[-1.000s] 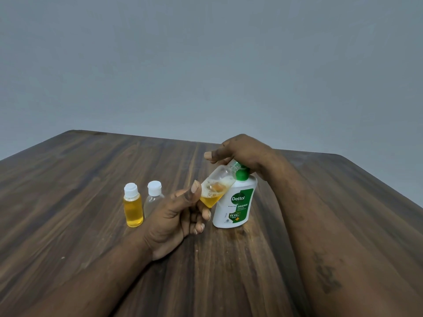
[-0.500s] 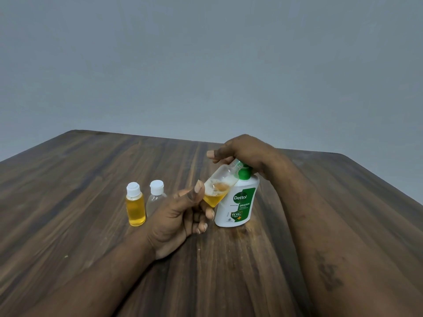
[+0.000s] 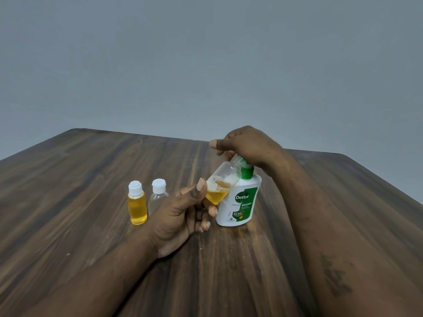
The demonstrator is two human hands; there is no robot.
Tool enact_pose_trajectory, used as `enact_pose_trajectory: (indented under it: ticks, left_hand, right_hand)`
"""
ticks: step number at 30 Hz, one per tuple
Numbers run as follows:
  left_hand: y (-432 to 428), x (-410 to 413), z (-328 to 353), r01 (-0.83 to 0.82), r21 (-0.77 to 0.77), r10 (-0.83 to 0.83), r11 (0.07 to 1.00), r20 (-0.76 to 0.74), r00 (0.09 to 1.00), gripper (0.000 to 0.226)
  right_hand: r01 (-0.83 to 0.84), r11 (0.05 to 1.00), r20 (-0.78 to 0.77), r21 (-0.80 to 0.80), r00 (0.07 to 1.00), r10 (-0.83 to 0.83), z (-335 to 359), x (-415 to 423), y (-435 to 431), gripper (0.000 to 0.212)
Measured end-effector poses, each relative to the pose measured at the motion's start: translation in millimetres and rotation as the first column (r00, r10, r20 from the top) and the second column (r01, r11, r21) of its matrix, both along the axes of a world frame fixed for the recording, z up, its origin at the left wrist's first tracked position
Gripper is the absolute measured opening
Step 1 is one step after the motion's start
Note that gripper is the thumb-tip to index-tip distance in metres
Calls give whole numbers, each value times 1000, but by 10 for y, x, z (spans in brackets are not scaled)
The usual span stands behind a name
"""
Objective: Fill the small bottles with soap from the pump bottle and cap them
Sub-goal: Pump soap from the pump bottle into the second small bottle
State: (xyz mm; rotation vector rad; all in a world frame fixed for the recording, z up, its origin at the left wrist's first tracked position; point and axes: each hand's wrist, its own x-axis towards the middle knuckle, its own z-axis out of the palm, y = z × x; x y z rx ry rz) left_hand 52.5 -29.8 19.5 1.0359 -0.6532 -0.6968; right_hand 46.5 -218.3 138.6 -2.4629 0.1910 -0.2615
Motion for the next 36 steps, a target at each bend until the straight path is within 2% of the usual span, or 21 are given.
enact_pose_trajectory:
  ticks: [2,4,7,11,13,16,18,20,29,32,34,36]
  left_hand:
    - [2,1,-3,-9,15,9,1000,-7,1000,51]
    - [4,4,-2,-13,15,13,1000,-14,1000,52]
    - [-2,10,1,-14,5,14,1000,-11,1000,51]
    - [-9,12,-5,-3,-11,3,1000,-1,1000,51]
    - [-2,22,-14,-6,-9,6,1000,-1,1000,53]
    - [2,37,-27,-22,2,22,1000,-7,1000,55]
    - [-1,32,-27,-20,16,20,1000,-8,1000,54]
    - [-3,27,-22,-17,17,18,1000,-18,1000,54]
    - [-10,7,-10,12,-12,-12,1000,-2,1000,53]
    - [-1,8,-4,1,-7,-1,1000,-9,1000,52]
    - [-3,6,-4,-12,5,12,1000,-13,1000,52]
    - [-6,3,-6,-11,13,12,1000,-17,1000,52]
  right_hand:
    - [17,997,-116,78,993,-8,-54,10,-31,40]
    - [19,994,-142,110,990,-3,-71,12,-59,39]
    - [-1,997,-66,81,998,7,-28,14,-50,40]
    - [37,999,140,13,989,-39,21,12,-14,41]
    - [38,999,151,2,988,-38,32,9,-2,40]
    - [11,1000,7,-6,1000,-11,1,19,-17,42]
    - [33,997,-104,70,994,-26,-51,30,-40,41]
    - [39,993,-127,110,992,-25,-68,30,-51,41]
    - [27,999,107,-29,994,-24,53,-18,13,45]
    - [-6,1000,15,-3,1000,6,35,-18,12,42]
    - [7,997,-92,77,996,0,-16,-10,-17,40]
    - [20,987,-130,160,991,1,-55,-2,-41,37]
